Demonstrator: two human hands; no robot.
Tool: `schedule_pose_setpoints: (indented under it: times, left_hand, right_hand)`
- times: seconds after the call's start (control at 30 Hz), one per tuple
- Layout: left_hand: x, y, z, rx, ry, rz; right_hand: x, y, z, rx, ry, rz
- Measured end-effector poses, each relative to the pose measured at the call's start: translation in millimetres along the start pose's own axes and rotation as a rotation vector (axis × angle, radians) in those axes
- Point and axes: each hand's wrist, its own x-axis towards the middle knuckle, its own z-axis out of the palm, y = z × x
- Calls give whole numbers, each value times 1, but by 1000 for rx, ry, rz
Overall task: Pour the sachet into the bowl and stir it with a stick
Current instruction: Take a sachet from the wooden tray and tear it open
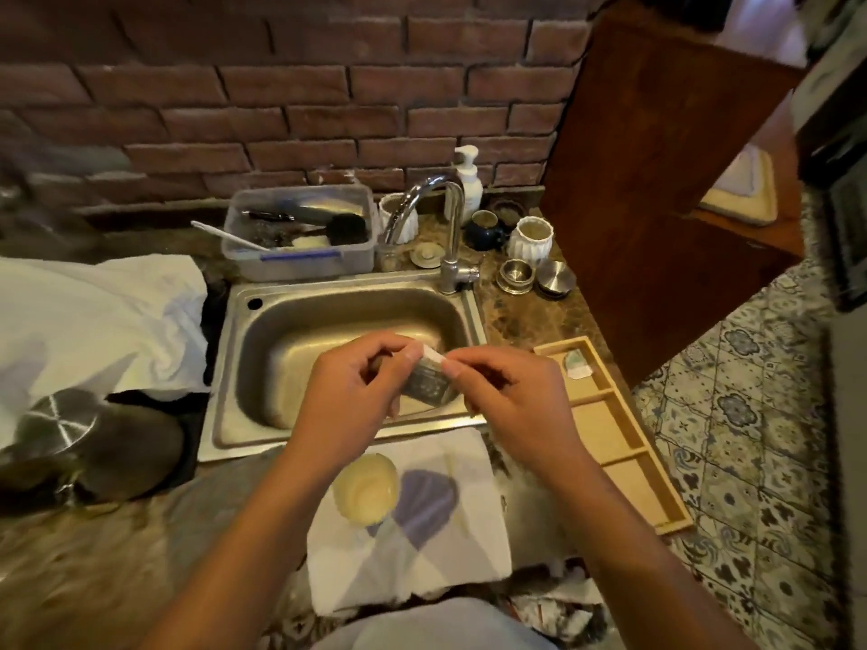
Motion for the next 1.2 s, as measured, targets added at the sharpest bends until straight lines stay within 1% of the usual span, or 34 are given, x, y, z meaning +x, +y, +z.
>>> schedule_pose_setpoints:
  times: [0.13,0.23,0.37,0.43,0.53,0.63,0.67,0.73,0.8,0.87,1.0,1.13,1.2]
  left_hand:
    - [-31,-6,-38,-59,70,-16]
    - [-49,-12,-61,-69,98,-23]
    - [-68,-17,-79,-54,151,-37]
    - [-77,-17,-85,-69,167,-58]
    - [-85,-16,-91,-67,193,-85]
    - [-90,-18,-93,-18,257,-95]
    - [-91,-18,-93,15,283,-82]
    - [-92,-17,-96,34,309,-55]
    - [-93,-16,-100,-22,285,-41]
    - [-93,-16,-104,-64,238,-15]
    - [-89,-19,-105,-178,145,21]
    - [-86,-20,-101,-283,155,33]
    - [-85,-18,-99,-299,159,24]
  right_hand:
    - [-8,-29,33,25,-69,29]
    - [-17,-45,57,83,-79,60]
    - [-29,-61,81,77,-13,37]
    - [-34,-68,88,20,41,-7]
    - [-41,-76,100,-148,144,-136]
    - [-45,-81,108,-186,151,-170]
    - [-45,-83,108,-149,129,-138]
    - [-43,-90,105,29,52,13]
    - [-41,-98,100,237,-3,145]
    - [-40,-104,96,349,-28,192]
    - [-41,-111,96,429,-77,238]
    - [-39,-109,92,414,-89,261]
    - [-37,-109,89,399,-109,247]
